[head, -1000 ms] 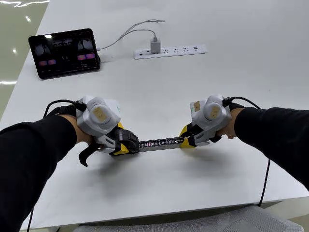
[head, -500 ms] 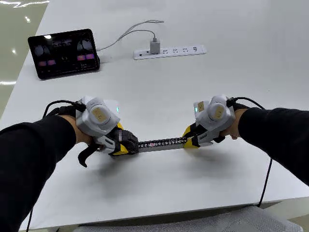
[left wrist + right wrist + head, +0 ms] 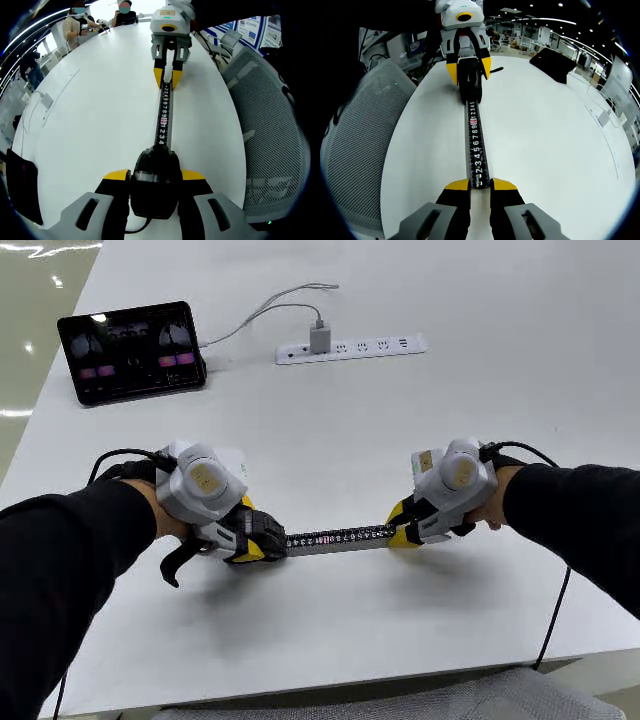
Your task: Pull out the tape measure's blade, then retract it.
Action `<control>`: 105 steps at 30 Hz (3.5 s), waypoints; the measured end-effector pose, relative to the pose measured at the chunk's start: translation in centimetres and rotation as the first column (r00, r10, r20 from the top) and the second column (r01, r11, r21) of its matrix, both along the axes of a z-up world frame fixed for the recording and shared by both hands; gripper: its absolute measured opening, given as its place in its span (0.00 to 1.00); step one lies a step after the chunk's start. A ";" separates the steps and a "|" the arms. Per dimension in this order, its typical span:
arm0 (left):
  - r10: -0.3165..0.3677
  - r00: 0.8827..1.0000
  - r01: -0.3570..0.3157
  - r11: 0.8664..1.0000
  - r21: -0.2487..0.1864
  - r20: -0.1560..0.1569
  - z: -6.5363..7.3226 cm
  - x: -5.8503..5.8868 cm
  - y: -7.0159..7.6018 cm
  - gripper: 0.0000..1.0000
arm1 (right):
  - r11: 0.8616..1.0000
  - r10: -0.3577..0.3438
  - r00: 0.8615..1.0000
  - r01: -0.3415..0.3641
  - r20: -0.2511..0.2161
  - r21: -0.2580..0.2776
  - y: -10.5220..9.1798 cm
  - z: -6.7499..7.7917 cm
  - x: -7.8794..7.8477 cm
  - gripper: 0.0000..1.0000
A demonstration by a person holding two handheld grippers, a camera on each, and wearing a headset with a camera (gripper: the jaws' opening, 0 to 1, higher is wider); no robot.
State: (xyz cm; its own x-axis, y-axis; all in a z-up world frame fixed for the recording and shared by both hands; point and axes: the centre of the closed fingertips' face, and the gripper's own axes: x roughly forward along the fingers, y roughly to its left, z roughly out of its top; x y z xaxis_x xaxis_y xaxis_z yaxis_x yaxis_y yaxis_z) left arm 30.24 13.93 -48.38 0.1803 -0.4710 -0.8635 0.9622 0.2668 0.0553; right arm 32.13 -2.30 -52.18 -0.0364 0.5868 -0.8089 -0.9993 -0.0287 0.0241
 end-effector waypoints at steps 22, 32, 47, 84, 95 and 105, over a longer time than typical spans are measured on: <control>0.000 1.000 0.000 1.000 0.001 0.004 0.0 0.1 0.0 0.31 | 1.000 0.001 1.000 0.000 0.011 -0.020 -1.5 0.2 -0.1 0.11; -0.001 1.000 0.001 1.000 -0.002 0.005 -0.1 0.2 0.1 0.31 | 1.000 -0.005 1.000 0.005 0.008 -0.029 -2.4 0.2 0.0 0.11; 0.000 1.000 0.000 1.000 -0.007 0.005 -0.1 0.1 0.0 0.31 | 0.999 -0.015 1.000 0.015 0.004 -0.036 -3.3 0.2 0.0 0.11; 0.005 1.000 -0.005 1.000 -0.007 0.010 0.0 0.0 -0.1 0.31 | 0.998 -0.031 1.000 0.031 0.002 -0.051 -5.8 0.2 0.4 0.10; 0.006 1.000 -0.006 1.000 -0.010 0.010 0.0 0.0 0.0 0.31 | 0.998 -0.048 0.999 0.048 0.002 -0.051 -6.5 0.3 0.1 0.10; -0.003 1.000 0.003 1.000 -0.001 0.011 0.0 -0.1 -0.1 0.31 | 0.997 -0.066 0.998 0.066 -0.008 -0.049 -7.3 0.5 0.0 0.10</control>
